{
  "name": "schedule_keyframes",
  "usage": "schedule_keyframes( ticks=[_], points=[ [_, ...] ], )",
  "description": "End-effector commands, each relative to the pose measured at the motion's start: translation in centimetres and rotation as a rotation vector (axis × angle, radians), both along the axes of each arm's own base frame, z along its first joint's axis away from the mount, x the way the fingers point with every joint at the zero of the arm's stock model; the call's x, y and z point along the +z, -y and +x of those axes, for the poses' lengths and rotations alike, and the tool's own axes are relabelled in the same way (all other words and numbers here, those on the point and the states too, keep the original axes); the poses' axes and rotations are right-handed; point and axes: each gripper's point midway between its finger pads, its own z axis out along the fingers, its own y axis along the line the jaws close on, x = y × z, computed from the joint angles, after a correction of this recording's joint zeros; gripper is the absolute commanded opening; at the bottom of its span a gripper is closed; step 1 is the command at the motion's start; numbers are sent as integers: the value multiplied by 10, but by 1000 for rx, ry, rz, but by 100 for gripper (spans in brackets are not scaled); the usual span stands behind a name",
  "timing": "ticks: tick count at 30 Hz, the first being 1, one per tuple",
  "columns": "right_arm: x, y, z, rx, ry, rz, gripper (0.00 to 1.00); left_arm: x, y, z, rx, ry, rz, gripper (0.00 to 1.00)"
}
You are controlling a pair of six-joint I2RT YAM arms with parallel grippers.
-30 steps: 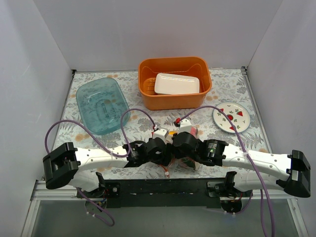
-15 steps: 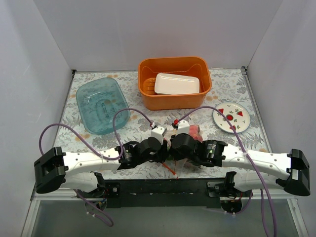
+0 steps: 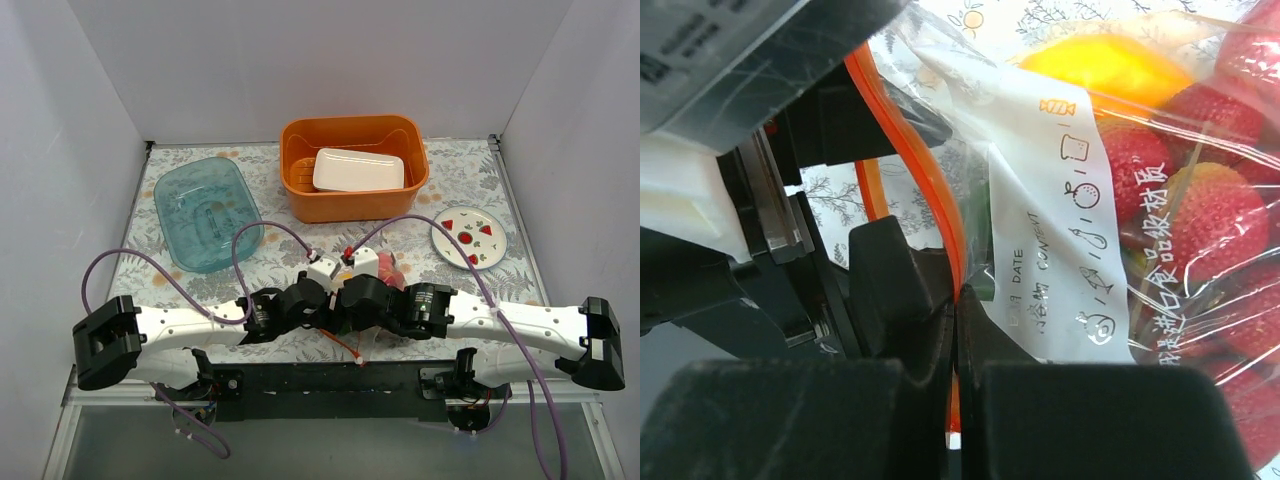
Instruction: Open the zip-top bag and remove the fake food
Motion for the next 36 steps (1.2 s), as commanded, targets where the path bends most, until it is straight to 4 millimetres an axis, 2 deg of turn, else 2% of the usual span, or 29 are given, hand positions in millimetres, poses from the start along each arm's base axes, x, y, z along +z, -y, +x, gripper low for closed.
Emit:
schedule_keyframes(
  ticks=[1,7,8,9,10,11,12,14,18,19,21,22,23,25,26,27,30,33,34,36],
  points=[
    [16,-15,3,-33,11,100,1,27,27,-7,-119,54,-102,74],
    [11,-14,0,-57,-13,167,1,26,39,-23,-192,53,-194,81],
    [16,-14,-1,-58,-13,198,1,28,43,-23,-196,61,-218,81],
    [21,-17,-1,-59,-11,237,1,24,42,-26,-202,58,-221,81],
    [17,-16,-2,-58,-16,248,1,23,43,-29,-206,61,-230,81],
    [22,-14,-3,-61,-16,283,1,34,47,-30,-210,80,-286,80],
    [27,-14,-3,-66,-13,309,1,28,42,-33,-211,78,-293,80],
    [32,-11,-3,-73,-11,341,1,37,44,-35,-202,83,-360,79],
    [39,-6,-2,-88,-4,357,1,30,40,-32,-170,92,-340,75],
    [39,-5,-3,-87,-6,351,6,28,39,-32,-162,93,-332,75],
    [45,-6,-1,-87,3,352,21,25,37,-30,-135,95,-322,72],
    [45,-5,-1,-85,3,335,33,22,36,-30,-133,91,-316,71],
    [54,-6,-1,-81,12,347,38,23,35,-31,-129,90,-319,69],
    [59,-3,2,-80,31,335,49,20,31,-29,-104,81,-316,59],
    [61,-1,3,-84,37,328,50,19,30,-29,-97,76,-315,55],
    [69,0,4,-87,46,335,52,18,29,-29,-93,73,-317,53],
    [76,10,9,-107,75,299,56,20,26,-33,-98,68,-332,51],
    [72,26,15,-153,97,220,59,20,27,-37,-118,71,-326,53],
    [76,32,21,-186,115,207,59,20,27,-38,-124,72,-320,54],
    [66,48,25,-227,112,132,60,21,30,-40,-135,74,-309,54]
  ],
)
